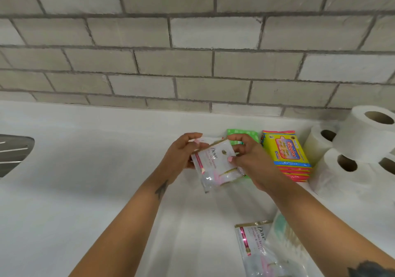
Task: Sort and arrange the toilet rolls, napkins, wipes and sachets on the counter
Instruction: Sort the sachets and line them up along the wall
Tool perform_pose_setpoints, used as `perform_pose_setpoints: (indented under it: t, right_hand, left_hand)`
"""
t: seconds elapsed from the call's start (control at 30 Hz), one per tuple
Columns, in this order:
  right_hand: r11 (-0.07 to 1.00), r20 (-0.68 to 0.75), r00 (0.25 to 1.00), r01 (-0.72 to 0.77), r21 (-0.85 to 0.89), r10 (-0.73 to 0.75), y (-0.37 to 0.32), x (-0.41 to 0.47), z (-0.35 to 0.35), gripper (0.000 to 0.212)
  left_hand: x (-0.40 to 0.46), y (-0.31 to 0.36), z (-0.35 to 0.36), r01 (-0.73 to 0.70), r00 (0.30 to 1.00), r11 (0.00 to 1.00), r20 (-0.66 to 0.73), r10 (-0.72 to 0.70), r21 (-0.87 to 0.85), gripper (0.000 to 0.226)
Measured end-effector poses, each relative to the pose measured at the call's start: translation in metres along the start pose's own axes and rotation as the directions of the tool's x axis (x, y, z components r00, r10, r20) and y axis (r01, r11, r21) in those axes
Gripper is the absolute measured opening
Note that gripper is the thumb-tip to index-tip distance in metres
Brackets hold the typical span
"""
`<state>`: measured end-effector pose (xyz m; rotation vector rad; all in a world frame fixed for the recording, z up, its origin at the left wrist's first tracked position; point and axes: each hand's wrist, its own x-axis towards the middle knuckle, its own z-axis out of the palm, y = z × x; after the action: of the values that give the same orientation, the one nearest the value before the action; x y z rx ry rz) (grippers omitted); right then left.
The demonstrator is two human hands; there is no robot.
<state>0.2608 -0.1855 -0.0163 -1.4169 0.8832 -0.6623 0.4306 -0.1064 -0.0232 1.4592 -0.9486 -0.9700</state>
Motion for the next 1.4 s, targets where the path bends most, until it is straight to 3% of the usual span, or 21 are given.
perform_pose_setpoints:
  t: [0.1,0.17,0.3,0.37,0.5,0.6,0.7,0.8,0.9,0.97,1.07,1.4]
  right_hand:
    - [0.983,0.048,0.997,0.065,-0.173,-0.057,0.004,0.002,0.011,0.049]
    - [0.944,0.028,0.993,0.119,-0.309,-0.116,0.007,0.006,0.021,0.045]
    - [0.79,-0.022,0.958,0.223,-0.571,-0.286,0.008,0.013,0.035,0.039]
    - [0.656,0.048,0.94,0.273,-0.704,-0.339,0.01,0.016,0.039,0.038]
    - [0.319,0.23,0.932,0.315,-0.894,-0.279,0.018,0.029,0.05,0.045]
    - [-0.032,0.29,0.943,0.289,-0.957,-0.166,0.024,0.044,0.06,0.049]
    - [-0.167,0.272,0.96,0.259,-0.951,-0.063,0.029,0.059,0.07,0.049]
    - [-0.232,0.271,0.963,0.261,-0.937,-0.01,0.033,0.072,0.075,0.051]
    - [-0.221,0.272,0.962,0.265,-0.939,-0.001,0.037,0.08,0.078,0.05]
    - [-0.208,0.276,0.961,0.265,-0.941,-0.02,0.038,0.083,0.078,0.049]
    - [-0.194,0.278,0.96,0.266,-0.944,-0.036,0.044,0.087,0.078,0.052]
    - [-0.152,0.249,0.967,0.24,-0.959,-0.044,0.044,0.087,0.078,0.048]
  left_hand:
    - [-0.002,-0.006,-0.008,0.064,0.986,0.975,0.138,-0.095,0.211,0.03]
    - [-0.002,-0.01,-0.015,0.093,0.977,0.962,0.165,-0.138,0.257,0.026]
    - [0.01,-0.019,-0.044,0.121,0.993,0.979,-0.016,-0.12,0.164,0.029]
    - [0.021,-0.027,-0.059,0.138,0.975,0.981,-0.196,-0.109,0.138,0.028]
    - [0.046,-0.044,-0.073,0.231,0.895,0.912,-0.442,-0.062,0.339,0.041]
    - [0.06,-0.048,-0.071,0.275,0.84,0.87,-0.542,-0.009,0.41,0.047]
    - [0.072,-0.05,-0.067,0.304,0.83,0.823,-0.558,0.019,0.48,0.048]
    - [0.082,-0.058,-0.064,0.333,0.833,0.748,-0.551,0.052,0.574,0.053]
    - [0.088,-0.065,-0.062,0.386,0.835,0.585,-0.54,0.108,0.714,0.056]
    - [0.087,-0.066,-0.059,0.331,0.881,0.498,-0.451,0.141,0.802,0.052]
    - [0.084,-0.071,-0.057,0.22,0.961,0.38,-0.267,0.074,0.899,0.05]
    - [0.084,-0.075,-0.054,0.223,0.974,0.302,-0.224,-0.03,0.927,0.052]
